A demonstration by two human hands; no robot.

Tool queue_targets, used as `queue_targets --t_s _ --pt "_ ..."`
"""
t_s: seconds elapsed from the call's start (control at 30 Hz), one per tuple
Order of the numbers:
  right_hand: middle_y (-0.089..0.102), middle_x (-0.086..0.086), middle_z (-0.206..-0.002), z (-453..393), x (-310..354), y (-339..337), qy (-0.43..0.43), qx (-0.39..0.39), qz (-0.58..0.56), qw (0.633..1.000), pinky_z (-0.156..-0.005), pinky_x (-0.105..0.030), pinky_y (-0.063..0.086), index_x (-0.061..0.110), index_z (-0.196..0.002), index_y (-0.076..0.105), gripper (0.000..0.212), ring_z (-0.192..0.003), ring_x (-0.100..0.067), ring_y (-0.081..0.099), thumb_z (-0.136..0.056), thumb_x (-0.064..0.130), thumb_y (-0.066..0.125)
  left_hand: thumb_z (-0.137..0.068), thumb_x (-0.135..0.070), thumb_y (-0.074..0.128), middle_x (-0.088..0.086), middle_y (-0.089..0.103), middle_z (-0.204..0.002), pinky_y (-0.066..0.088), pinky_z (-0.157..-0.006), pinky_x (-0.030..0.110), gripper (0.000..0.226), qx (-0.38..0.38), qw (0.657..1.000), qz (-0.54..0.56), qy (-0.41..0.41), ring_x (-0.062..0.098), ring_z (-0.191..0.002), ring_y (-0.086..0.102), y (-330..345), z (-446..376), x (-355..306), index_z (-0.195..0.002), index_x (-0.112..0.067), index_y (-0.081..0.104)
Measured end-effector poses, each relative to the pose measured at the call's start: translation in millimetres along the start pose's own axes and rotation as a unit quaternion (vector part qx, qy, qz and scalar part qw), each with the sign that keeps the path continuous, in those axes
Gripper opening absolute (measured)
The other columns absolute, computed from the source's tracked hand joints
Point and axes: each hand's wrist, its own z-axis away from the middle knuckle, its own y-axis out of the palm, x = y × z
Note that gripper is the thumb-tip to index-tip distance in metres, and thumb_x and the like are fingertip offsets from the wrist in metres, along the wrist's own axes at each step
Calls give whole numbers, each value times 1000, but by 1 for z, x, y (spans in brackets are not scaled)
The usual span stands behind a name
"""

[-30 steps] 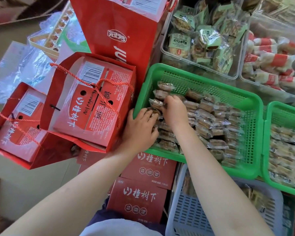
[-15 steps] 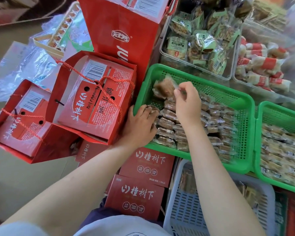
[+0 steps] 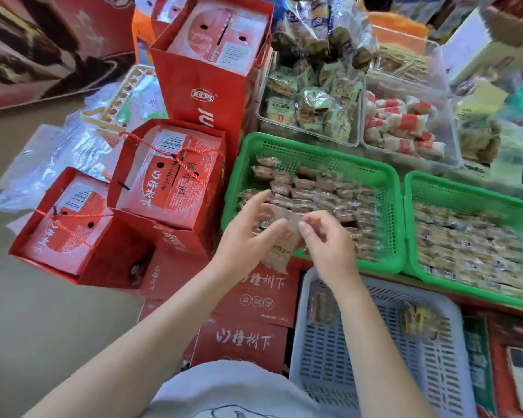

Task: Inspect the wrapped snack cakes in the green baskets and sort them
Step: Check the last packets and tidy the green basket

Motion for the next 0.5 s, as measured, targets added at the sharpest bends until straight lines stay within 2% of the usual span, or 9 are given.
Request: queue_targets --t_s 0.07,0.13,0.2,0.27,0.37,0.5 --pt "72 -2 -79 14 10 1 21 21 -50 998 -67 -29 56 14 -90 68 10 -75 -17 69 -95 22 66 -96 -24 67 -6 73 -99 55 -77 26 28 2 996 77 -48 3 -87 71 0 11 -13 -124 -21 67" --pt "74 -5 -78 25 16 0 46 9 -87 995 -68 -35 57 13 -87 71 11 -75 -20 70 -92 23 71 -93 -22 72 -1 75 -87 57 -72 35 10 -15 992 105 -73 13 -78 72 -1 20 -17 -100 -17 74" --pt "74 -3 -77 33 19 -3 85 -24 -127 988 -71 -38 58 15 -84 73 10 -77 -23 69 -88 24 75 -88 -26 77 8 77 -90 58 -76 43 16 -16 980 167 -103 20 -81 72 0 28 -18 -95 -12 75" --pt "72 -1 -77 41 20 -7 121 -36 -182 975 -76 -42 59 16 -84 72 9 -78 -22 68 -88 24 75 -85 -26 81 19 75 -97 57 -85 52 29 -4 969 212 -128 30 -86 71 1 35 -18 -99 -2 74" --pt "71 -2 -80 50 21 -12 113 -37 -201 972 -78 -44 57 19 -85 73 7 -77 -18 66 -90 23 73 -86 -15 77 23 74 -101 60 -88 43 25 -12 964 228 -139 35 -97 73 1 43 -21 -97 7 71" --pt "74 -2 -82 56 23 -18 87 -56 -195 975 -70 -36 58 20 -85 75 4 -75 -17 67 -88 23 75 -86 -15 76 19 76 -98 59 -83 37 14 -5 957 246 -152 32 -95 74 3 50 -24 -92 -2 74"
